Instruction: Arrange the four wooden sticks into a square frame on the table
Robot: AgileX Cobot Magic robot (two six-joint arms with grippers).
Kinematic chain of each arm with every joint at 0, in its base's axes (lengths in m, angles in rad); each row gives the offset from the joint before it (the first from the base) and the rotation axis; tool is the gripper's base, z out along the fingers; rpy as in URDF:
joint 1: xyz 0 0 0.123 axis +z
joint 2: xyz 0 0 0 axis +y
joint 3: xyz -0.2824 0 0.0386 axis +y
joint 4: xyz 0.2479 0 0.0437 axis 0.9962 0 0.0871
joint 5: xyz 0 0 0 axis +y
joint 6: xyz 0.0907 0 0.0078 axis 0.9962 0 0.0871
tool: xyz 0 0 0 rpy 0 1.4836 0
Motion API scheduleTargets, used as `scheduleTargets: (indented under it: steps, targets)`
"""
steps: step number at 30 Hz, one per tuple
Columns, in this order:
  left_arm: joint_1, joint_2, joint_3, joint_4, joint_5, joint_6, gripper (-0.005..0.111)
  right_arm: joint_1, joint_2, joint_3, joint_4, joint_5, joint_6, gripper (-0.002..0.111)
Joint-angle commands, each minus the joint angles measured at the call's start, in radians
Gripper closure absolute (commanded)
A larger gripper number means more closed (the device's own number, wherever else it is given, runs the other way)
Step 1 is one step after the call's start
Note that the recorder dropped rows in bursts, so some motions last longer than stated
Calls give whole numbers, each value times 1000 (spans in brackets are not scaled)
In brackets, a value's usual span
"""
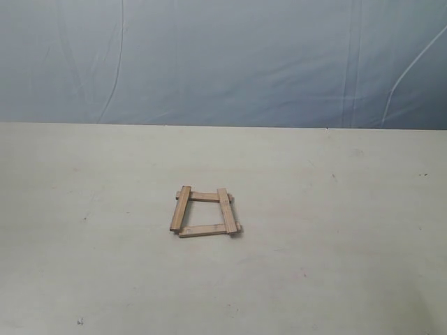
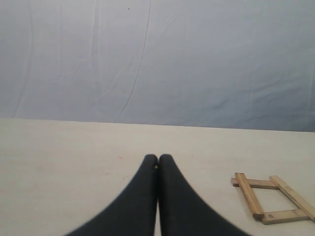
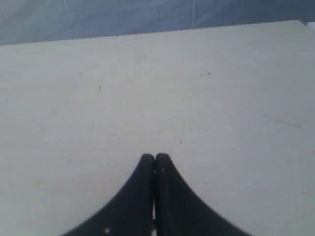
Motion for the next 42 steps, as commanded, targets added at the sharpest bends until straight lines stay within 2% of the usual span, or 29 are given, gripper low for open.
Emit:
scheduleTargets:
  steps: [1,5,9,11,12,14,15,20,25,28,30,42]
  targets:
    - [-6,-5,4,-3,4,-4,107,0,-245,62,138,60,-6,109]
    - [-6,-5,4,-3,4,-4,107,0,-485,62,114,102,151,109]
    - [-6,-5,4,-3,8,-4,107,0,-728,62,-43,181,150,109]
    - [-6,-5,4,-12,10,-4,107,0,-843,62,-47,376,150,109]
    - [-6,-5,4,-30,16,-4,107,0,-911,62,-65,568,150,109]
    - [-6,-5,4,-42,24,-4,107,0,-911,62,-139,725,150,109]
    - [-6,-5,4,-51,32,-4,107,0,-911,62,-203,746,150,109]
    - [-6,-5,4,-99,39,-4,107,-1,-911,62,-457,769,150,109]
    - [-6,-5,4,-124,52,-4,107,-1,-911,62,-412,769,150,109]
    - [-6,-5,4,-143,52,-4,107,-42,-911,62,-213,750,150,109]
    - [-6,-5,4,-143,52,-4,107,-59,-911,62,-155,748,150,109]
    - [-6,-5,4,-61,65,-4,107,-59,-911,62,-175,748,150,109]
